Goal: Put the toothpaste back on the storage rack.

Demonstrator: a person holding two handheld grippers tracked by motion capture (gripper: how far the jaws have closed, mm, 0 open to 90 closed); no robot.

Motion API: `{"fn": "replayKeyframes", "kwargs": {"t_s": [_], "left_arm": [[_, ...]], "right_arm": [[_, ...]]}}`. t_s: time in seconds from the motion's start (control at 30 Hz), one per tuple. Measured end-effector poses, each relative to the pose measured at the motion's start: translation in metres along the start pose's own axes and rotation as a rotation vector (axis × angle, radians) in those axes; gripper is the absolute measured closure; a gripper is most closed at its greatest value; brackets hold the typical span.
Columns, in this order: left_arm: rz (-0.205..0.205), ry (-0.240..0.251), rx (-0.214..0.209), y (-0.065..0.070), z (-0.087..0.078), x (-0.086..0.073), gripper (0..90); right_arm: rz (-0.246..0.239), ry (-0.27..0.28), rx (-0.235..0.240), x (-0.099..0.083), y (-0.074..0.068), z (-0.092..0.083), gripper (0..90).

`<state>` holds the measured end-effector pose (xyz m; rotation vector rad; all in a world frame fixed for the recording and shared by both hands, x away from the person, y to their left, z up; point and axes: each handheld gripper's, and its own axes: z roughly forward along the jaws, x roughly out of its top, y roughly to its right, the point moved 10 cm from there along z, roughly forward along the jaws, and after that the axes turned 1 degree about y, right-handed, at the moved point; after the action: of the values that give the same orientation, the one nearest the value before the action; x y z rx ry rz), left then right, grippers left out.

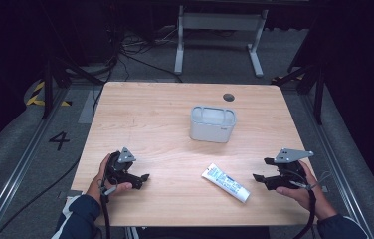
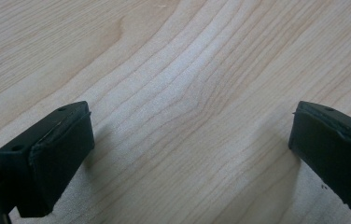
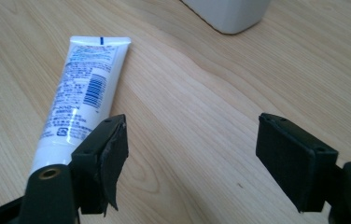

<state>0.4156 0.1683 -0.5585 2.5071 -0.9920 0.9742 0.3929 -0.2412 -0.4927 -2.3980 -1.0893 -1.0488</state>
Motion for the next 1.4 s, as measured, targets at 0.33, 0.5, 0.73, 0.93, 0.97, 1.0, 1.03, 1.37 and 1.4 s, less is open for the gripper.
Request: {"fn": "replayKeyframes", "kwargs": {"t_s": [0.33, 0.5, 0.73, 0.93, 0.97, 1.0, 1.03, 1.37, 1.4], "left_arm": [[0.004, 0.001, -0.002, 0.000, 0.000, 0.000, 0.5], [0.000, 0.002, -0.002, 0.000, 0.000, 0.000, 0.5], [0.000, 0.002, -0.002, 0.000, 0.000, 0.000, 0.5], [0.004, 0.001, -0.002, 0.000, 0.000, 0.000, 0.5], [0.003, 0.001, -0.002, 0.000, 0.000, 0.000, 0.5], [0.003, 0.001, -0.002, 0.000, 0.000, 0.000, 0.5], [0.000, 0.002, -0.002, 0.000, 0.000, 0.000, 0.5], [0.000, 0.001, -0.003, 0.000, 0.000, 0.000, 0.5], [0.000, 0.002, -0.002, 0.000, 0.000, 0.000, 0.5]], "right_arm": [[-0.052, -0.024, 0.033, 0.016, -0.020, 0.016, 26.7], [-0.073, -0.023, 0.059, 0.026, -0.033, 0.022, 26.8], [-0.113, -0.053, 0.084, 0.029, -0.048, 0.034, 26.8], [-0.136, -0.073, 0.108, 0.031, -0.059, 0.044, 27.0], [-0.135, -0.081, 0.119, 0.031, -0.062, 0.046, 27.0], [-0.138, -0.085, 0.127, 0.031, -0.064, 0.047, 27.0], [-0.144, -0.089, 0.130, 0.031, -0.066, 0.048, 27.0], [-0.156, -0.145, 0.140, 0.027, -0.073, 0.063, 27.6], [-0.153, -0.146, 0.145, 0.027, -0.074, 0.064, 27.7]]}}
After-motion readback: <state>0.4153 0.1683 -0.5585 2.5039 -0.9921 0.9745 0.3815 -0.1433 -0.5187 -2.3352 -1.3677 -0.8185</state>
